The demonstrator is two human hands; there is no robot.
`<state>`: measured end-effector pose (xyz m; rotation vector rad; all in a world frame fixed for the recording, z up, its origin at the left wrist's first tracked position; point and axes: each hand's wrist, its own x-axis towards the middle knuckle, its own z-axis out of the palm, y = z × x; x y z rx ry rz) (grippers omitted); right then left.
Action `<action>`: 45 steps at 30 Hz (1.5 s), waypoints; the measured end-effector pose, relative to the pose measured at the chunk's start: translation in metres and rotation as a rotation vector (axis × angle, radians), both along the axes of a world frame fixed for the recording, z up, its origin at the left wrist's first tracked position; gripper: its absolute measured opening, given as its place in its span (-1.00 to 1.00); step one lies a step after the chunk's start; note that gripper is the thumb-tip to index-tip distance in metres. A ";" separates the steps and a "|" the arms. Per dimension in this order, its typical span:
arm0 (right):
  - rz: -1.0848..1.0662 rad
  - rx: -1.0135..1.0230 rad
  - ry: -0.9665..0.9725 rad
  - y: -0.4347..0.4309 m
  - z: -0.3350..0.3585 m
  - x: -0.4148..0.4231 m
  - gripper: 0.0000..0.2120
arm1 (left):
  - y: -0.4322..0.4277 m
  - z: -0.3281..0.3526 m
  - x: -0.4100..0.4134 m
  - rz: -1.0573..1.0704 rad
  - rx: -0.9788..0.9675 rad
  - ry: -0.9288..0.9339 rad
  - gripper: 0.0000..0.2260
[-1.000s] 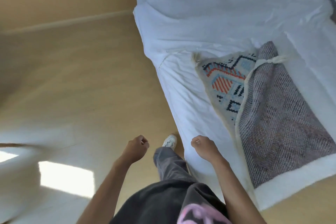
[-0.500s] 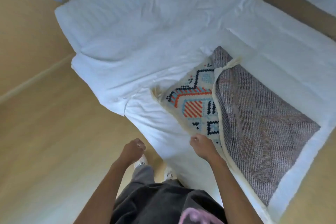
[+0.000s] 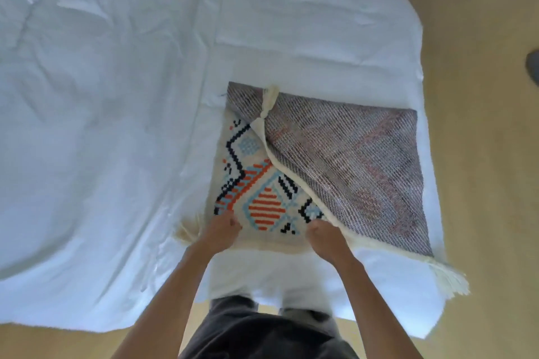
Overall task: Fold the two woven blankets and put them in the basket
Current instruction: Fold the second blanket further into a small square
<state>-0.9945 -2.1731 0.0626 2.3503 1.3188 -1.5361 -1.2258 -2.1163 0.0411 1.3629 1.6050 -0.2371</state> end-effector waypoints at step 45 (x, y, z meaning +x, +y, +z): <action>0.452 0.520 -0.505 -0.039 -0.186 -0.004 -0.79 | -0.017 -0.144 -0.052 -0.627 0.338 0.567 -0.59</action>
